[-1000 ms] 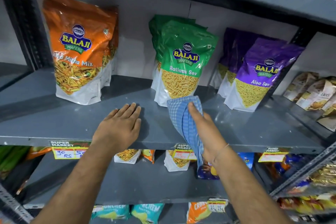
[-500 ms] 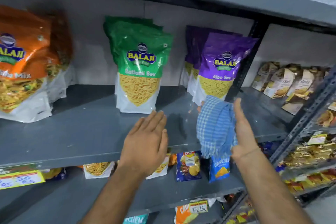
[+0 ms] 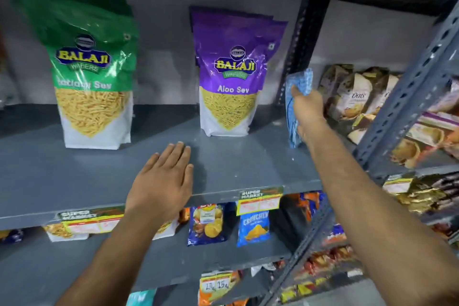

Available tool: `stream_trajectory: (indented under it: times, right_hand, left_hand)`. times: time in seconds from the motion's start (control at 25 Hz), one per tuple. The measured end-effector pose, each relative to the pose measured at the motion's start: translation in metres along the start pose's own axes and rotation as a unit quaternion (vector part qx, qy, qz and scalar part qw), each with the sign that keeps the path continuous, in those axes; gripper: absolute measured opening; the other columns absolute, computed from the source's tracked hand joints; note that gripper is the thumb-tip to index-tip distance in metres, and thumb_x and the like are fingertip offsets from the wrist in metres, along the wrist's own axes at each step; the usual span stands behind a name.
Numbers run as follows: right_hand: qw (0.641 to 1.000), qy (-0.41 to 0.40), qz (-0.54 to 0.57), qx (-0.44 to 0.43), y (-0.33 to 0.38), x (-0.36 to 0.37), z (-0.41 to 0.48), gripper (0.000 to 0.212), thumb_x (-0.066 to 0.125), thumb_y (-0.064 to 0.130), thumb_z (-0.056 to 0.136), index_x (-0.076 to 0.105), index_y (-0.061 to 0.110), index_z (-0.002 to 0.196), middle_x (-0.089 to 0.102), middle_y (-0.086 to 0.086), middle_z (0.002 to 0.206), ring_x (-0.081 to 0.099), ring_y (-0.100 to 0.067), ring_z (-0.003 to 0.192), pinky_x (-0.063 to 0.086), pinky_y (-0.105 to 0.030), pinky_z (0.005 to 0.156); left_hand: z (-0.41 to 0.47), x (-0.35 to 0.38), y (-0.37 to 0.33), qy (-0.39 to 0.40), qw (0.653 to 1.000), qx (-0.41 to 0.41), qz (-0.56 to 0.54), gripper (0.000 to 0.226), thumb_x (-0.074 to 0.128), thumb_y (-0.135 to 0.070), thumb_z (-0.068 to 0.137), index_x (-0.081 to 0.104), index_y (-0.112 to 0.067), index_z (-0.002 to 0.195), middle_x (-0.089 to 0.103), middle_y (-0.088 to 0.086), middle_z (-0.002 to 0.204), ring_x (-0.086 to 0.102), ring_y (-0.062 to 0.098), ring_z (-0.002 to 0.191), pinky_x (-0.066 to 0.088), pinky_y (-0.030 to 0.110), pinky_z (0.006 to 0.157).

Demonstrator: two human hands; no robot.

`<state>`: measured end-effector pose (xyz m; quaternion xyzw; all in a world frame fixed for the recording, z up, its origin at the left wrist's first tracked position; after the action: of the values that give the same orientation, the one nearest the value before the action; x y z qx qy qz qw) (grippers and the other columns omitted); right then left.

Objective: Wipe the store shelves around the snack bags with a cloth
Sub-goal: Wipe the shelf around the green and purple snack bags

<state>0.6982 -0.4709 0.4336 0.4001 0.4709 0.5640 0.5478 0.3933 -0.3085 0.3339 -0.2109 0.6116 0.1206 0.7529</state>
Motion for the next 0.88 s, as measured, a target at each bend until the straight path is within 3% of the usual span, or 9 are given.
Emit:
stream_trajectory:
  times: [0.12,0.28,0.36,0.48,0.68,0.76,0.84,0.88]
  right_hand:
    - [0.992,0.011,-0.12,-0.032,-0.017,0.03,0.045,0.03,0.059,0.025,0.095,0.068,0.009,0.119,0.072,-0.015,0.105,0.067,-0.032,0.094,0.053,-0.037,0.084]
    - [0.941,0.077,-0.312,-0.102,-0.046,0.055,0.07,0.032,0.055,0.012,0.096,0.065,0.01,0.127,0.068,-0.024,0.123,0.064,-0.039,0.114,0.048,-0.036,0.091]
    - [0.896,0.167,-0.396,-0.112,-0.059,0.067,0.076,0.03,0.054,0.022,0.098,0.067,0.013,0.123,0.068,-0.02,0.126,0.064,-0.036,0.117,0.047,-0.032,0.091]
    - [0.817,0.259,-0.51,-0.075,-0.076,0.079,0.088,0.04,0.041,0.039,0.099,0.064,0.017,0.123,0.063,-0.02,0.135,0.06,-0.04,0.123,0.045,-0.043,0.104]
    - [0.812,0.282,-0.508,-0.049,-0.067,0.077,0.088,0.058,0.034,0.06,0.098,0.062,0.02,0.13,0.06,-0.016,0.141,0.059,-0.035,0.123,0.042,-0.041,0.105]
    - [0.803,0.303,-0.51,-0.05,-0.062,0.074,0.082,0.063,0.03,0.065,0.096,0.059,0.023,0.133,0.058,-0.015,0.143,0.056,-0.034,0.126,0.037,-0.046,0.111]
    - [0.802,0.319,-0.5,-0.067,-0.055,0.066,0.066,0.058,0.032,0.061,0.099,0.058,0.023,0.133,0.06,-0.013,0.139,0.057,-0.033,0.126,0.036,-0.047,0.112]
    - [0.819,0.32,-0.473,-0.063,-0.054,0.06,0.06,0.051,0.037,0.056,0.101,0.061,0.02,0.129,0.064,-0.012,0.132,0.06,-0.03,0.12,0.04,-0.041,0.108]
  left_hand:
    - [0.001,0.0,0.0,-0.003,1.0,-0.003,-0.009,0.076,-0.005,-0.052,0.094,0.006,-0.028,0.166,0.003,-0.011,0.175,0.001,0.008,0.161,0.004,0.033,0.131]
    - [0.002,0.003,0.003,-0.02,1.0,0.002,-0.017,0.074,-0.001,-0.052,0.096,0.014,-0.03,0.166,0.01,-0.012,0.174,0.008,0.007,0.161,0.007,0.031,0.129]
    - [0.002,0.005,0.005,-0.029,0.999,0.006,-0.018,0.075,-0.001,-0.053,0.097,0.018,-0.03,0.165,0.014,-0.011,0.173,0.011,0.008,0.161,0.009,0.032,0.129]
    - [0.003,0.006,0.006,-0.037,0.999,0.012,-0.019,0.076,0.0,-0.053,0.097,0.024,-0.028,0.164,0.02,-0.009,0.173,0.017,0.011,0.16,0.014,0.034,0.129]
    - [0.003,0.008,0.006,-0.048,0.999,0.012,-0.007,0.071,0.008,-0.049,0.1,0.03,-0.026,0.163,0.027,-0.006,0.171,0.023,0.014,0.159,0.018,0.037,0.128]
    - [0.003,0.008,0.007,-0.049,0.999,0.01,-0.002,0.068,0.011,-0.048,0.101,0.032,-0.025,0.162,0.029,-0.005,0.171,0.025,0.015,0.159,0.019,0.037,0.128]
    - [0.002,0.009,0.007,-0.046,0.999,0.012,0.002,0.069,0.01,-0.048,0.101,0.032,-0.025,0.162,0.029,-0.004,0.17,0.026,0.015,0.159,0.019,0.037,0.127]
    - [0.002,0.008,0.007,-0.046,0.999,0.013,0.002,0.07,0.009,-0.048,0.101,0.032,-0.024,0.162,0.029,-0.004,0.17,0.026,0.016,0.159,0.02,0.037,0.127]
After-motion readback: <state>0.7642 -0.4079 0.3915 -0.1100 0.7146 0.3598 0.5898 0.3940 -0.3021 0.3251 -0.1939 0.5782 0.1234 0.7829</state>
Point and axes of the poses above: each hand's wrist, its own z-axis towards the middle knuckle, its own x-axis out of the palm, y = z × x, the point moved 1 cm from there along z, towards the middle knuckle
